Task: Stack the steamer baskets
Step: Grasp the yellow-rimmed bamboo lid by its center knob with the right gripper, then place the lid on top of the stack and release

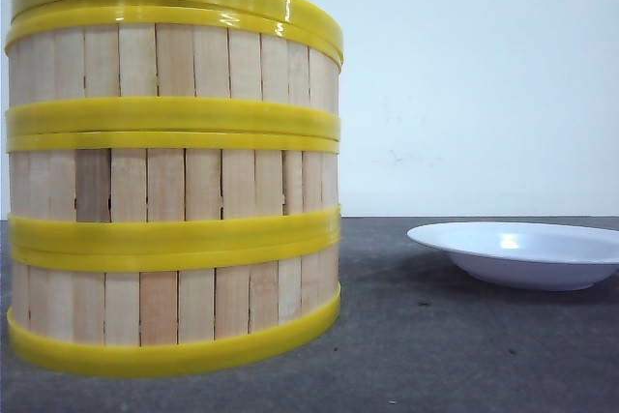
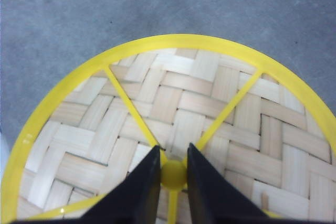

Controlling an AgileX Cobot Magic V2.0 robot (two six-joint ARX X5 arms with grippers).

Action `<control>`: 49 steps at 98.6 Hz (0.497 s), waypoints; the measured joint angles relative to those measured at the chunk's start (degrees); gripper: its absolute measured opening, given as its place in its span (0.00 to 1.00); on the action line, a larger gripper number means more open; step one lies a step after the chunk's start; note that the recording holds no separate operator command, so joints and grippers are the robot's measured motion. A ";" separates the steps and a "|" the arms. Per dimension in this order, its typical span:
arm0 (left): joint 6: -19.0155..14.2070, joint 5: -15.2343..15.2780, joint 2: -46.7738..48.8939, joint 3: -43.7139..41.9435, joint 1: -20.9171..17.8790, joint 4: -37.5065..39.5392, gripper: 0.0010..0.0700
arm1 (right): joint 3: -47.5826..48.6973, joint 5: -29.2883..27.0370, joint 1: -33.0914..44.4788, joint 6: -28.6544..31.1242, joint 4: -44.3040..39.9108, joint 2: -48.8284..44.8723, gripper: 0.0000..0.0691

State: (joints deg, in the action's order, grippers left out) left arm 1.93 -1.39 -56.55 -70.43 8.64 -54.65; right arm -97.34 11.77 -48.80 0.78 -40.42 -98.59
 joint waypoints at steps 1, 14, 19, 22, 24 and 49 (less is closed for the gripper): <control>0.00 0.00 0.00 0.00 0.00 0.00 0.32 | -0.02 -0.02 -0.02 0.00 0.00 0.00 0.08; 0.00 0.00 0.00 0.00 0.00 0.02 0.32 | -0.04 -0.52 -0.37 -0.44 0.07 -0.11 0.08; 0.00 0.00 0.00 0.00 0.00 0.02 0.32 | -0.11 -0.76 -0.46 -0.52 0.07 -0.20 0.08; 0.00 0.00 0.00 0.00 0.00 0.02 0.32 | -0.13 -0.96 -0.50 -0.52 0.02 -0.20 0.08; 0.00 -0.02 0.00 0.00 0.00 0.00 0.32 | -0.13 -1.14 -0.55 -0.52 0.00 -0.22 0.08; 0.00 0.00 0.00 0.00 0.00 0.02 0.32 | -0.39 -1.68 -0.72 -0.63 -0.22 -0.48 0.10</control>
State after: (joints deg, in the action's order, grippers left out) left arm 1.93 -1.39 -56.55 -70.43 8.64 -54.63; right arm -97.73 10.09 -49.52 0.14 -40.64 -99.07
